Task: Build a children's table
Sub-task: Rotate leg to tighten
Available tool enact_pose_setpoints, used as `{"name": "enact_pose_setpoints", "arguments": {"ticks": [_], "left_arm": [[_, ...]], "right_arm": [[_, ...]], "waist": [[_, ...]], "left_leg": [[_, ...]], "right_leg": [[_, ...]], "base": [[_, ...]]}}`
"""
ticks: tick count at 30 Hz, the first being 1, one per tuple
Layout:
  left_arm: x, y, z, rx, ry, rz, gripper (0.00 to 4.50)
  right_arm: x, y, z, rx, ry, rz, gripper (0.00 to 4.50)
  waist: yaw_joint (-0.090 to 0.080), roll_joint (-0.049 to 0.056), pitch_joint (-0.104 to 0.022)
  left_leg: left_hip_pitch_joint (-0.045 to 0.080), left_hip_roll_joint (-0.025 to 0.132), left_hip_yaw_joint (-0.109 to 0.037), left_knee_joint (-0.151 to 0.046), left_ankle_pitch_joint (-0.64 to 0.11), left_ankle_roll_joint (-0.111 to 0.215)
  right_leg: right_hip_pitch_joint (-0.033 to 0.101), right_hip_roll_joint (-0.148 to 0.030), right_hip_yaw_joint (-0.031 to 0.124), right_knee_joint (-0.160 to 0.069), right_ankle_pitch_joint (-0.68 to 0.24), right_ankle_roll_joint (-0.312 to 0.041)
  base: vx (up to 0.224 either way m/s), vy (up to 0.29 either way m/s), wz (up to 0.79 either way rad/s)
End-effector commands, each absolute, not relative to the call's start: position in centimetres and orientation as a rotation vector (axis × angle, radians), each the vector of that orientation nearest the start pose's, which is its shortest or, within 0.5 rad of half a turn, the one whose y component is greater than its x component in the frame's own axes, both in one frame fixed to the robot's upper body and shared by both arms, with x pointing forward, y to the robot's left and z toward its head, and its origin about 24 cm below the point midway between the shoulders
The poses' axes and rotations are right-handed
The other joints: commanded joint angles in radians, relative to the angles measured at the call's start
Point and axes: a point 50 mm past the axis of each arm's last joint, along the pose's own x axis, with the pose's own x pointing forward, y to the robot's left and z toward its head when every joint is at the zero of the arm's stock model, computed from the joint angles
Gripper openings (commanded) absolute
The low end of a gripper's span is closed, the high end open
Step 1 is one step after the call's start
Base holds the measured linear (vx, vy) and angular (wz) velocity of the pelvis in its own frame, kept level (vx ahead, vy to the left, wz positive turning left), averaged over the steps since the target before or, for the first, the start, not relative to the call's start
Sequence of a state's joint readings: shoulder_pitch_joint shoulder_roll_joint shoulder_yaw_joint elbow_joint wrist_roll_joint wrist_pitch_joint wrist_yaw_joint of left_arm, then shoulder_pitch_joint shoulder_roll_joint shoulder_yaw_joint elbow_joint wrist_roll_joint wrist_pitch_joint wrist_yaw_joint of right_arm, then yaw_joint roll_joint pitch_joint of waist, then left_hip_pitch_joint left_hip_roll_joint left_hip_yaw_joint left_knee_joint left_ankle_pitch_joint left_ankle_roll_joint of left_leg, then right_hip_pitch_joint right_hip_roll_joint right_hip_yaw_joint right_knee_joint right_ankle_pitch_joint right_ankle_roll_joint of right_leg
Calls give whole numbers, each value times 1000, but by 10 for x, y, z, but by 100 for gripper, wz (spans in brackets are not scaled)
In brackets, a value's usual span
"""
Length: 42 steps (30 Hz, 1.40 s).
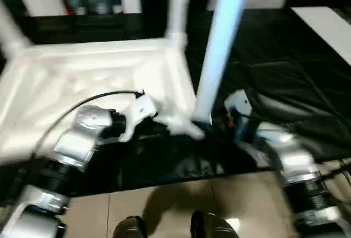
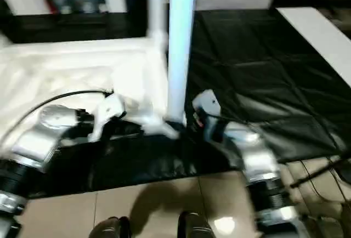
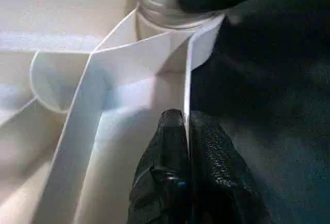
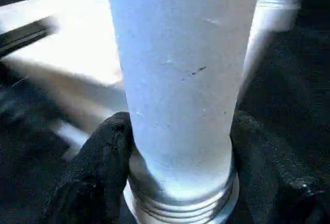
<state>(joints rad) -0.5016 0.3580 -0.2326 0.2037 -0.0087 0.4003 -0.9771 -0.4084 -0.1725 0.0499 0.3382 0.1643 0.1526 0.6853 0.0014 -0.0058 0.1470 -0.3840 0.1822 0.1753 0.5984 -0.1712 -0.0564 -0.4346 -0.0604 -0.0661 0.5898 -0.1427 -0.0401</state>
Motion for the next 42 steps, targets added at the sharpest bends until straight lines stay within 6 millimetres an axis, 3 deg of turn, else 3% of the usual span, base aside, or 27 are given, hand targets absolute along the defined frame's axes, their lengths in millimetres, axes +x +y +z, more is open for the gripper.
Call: {"name": "enact_pose_setpoints", "arguments": {"ticks": [1,4,7,10,14,16,18,21,23,29,33,35,36,42], "left_arm": [[310,102,100,323,244,-1099,0],[315,82,102,301,227,-978,0],[320,70,107,283,211,-888,0],[318,59,111,285,193,-889,0],[312,67,106,342,200,-945,0],[309,81,99,382,225,-969,0],[309,85,98,391,228,-981,0],[307,91,97,405,238,-1005,0],[304,102,95,437,241,-1085,0],[296,115,93,514,244,-1260,0],[294,125,91,580,281,-1361,0],[294,130,93,590,291,-1402,0],[295,131,93,597,295,-1414,0],[298,137,94,641,310,-1489,0]], "right_arm": [[312,-101,47,46,206,773,260],[315,-83,49,100,198,698,259],[317,-70,52,84,184,636,259],[317,-64,59,142,148,611,329],[317,-79,58,98,138,630,356],[317,-101,62,44,113,666,379],[317,-109,64,18,103,690,390],[317,-120,67,-7,92,716,427],[317,-141,76,-75,81,807,434],[307,-152,87,-124,92,1050,434],[302,-156,92,-195,96,1192,434],[300,-156,92,-221,117,1253,434],[300,-156,91,-225,125,1270,406],[300,-157,90,-227,170,1364,358]], "waist": [[3,-1,-75],[2,1,-72],[-1,1,-73],[0,2,-78],[4,5,-83],[5,2,-86],[6,4,-87],[6,5,-89],[9,5,-90],[14,6,-84],[30,7,-84],[36,6,-85],[37,6,-85],[39,2,-88]], "left_leg": [[14,34,-20,-76,-258,38],[21,32,-16,-73,-265,47],[14,34,-20,-78,-264,42],[12,34,-19,-79,-255,59],[10,35,-16,-77,-211,82],[6,33,-13,-75,-181,95],[4,34,-12,-73,-151,108],[4,36,-11,-71,-130,120],[7,37,-11,-70,-134,127],[14,41,-10,-73,-180,124],[23,46,-9,-75,-189,110],[21,47,-10,-76,-186,102],[21,48,-10,-77,-187,97],[16,43,-8,-72,-174,99]], "right_leg": [[55,-77,43,-98,-539,-113],[47,-74,44,-105,-552,-107],[51,-72,42,-102,-537,-98],[54,-72,44,-95,-446,-114],[59,-70,47,-84,-339,-148],[67,-70,48,-79,-295,-166],[71,-72,49,-75,-252,-183],[73,-73,48,-71,-229,-205],[74,-71,46,-71,-225,-212],[68,-71,47,-78,-294,-203],[61,-73,49,-77,-313,-204],[63,-74,49,-74,-311,-207],[63,-74,50,-73,-307,-210],[68,-76,50,-71,-298,-213]], "base": [[0,0,0],[0,0,0],[0,0,0],[0,0,0],[0,0,0],[0,0,0],[0,0,0],[0,0,0],[0,0,0],[0,0,0],[0,0,0],[0,0,0],[0,0,0],[0,0,0]]}}
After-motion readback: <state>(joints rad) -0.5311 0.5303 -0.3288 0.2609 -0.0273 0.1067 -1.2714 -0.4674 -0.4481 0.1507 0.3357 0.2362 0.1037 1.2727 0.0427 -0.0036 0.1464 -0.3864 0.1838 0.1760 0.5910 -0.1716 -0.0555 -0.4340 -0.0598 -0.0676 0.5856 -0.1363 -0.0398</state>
